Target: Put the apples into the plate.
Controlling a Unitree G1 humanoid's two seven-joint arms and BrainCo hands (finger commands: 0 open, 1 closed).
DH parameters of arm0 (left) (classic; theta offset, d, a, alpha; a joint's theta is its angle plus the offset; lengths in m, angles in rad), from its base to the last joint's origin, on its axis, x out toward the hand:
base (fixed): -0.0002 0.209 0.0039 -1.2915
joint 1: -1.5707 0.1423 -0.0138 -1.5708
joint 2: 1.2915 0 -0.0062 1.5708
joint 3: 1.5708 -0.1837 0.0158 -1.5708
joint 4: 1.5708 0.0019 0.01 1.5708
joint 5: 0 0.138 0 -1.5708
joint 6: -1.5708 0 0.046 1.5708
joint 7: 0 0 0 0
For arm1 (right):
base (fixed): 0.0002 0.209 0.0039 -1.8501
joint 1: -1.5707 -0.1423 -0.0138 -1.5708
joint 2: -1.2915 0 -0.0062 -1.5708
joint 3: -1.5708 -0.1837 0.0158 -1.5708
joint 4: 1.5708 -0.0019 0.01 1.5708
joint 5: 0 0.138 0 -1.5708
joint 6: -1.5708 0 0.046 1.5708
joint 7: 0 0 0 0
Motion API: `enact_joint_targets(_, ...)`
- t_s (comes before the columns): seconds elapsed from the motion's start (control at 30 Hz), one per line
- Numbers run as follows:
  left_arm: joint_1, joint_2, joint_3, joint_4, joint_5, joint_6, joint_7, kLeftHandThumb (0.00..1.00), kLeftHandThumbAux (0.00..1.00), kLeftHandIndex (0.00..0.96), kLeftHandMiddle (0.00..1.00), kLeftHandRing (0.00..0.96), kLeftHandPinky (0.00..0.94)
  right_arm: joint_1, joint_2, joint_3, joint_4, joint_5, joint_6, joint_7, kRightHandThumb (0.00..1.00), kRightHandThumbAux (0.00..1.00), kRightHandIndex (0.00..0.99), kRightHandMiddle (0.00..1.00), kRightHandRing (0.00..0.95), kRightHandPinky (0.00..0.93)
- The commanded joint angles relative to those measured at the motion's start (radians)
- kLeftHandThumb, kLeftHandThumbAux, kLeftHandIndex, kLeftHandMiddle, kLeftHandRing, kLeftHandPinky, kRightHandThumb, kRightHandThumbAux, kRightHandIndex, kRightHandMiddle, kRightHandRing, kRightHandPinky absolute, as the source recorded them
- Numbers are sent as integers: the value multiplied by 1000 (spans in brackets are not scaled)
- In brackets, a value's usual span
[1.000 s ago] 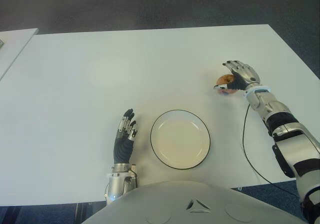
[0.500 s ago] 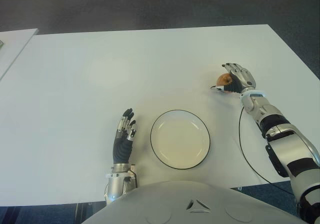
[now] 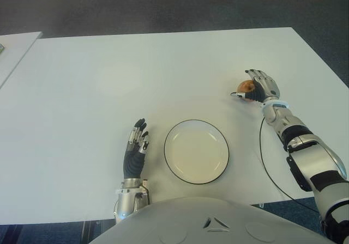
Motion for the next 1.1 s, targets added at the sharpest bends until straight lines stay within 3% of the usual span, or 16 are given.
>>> enact_joint_targets(0.03,28,11,8,23,6,47,-1,24,438,0,0,0,0,82,36,22,70,-1,46,38,230,417,0,0,0,17)
enact_joint_targets(0.4,47,18,-8,-21,-19,65,-19,1,450,0,0,0,0,85,42,25,91,22,57,32,213,422,1,0,0,22)
enact_joint_targets(0.77,60,7,-7,-54,40,71,19,15,467,0,0,0,0,98,27,43,103,14,60,14,242,449,13,5,1,59)
enact_joint_targets(0.97,59,4,-4,-51,44,59,18,10,483,0,0,0,0,108,11,56,110,8,58,2,301,480,65,78,72,136)
enact_joint_targets(1.1,63,3,-7,-60,56,55,20,7,492,0,0,0,0,113,0,70,113,-4,62,-22,334,501,174,187,176,195)
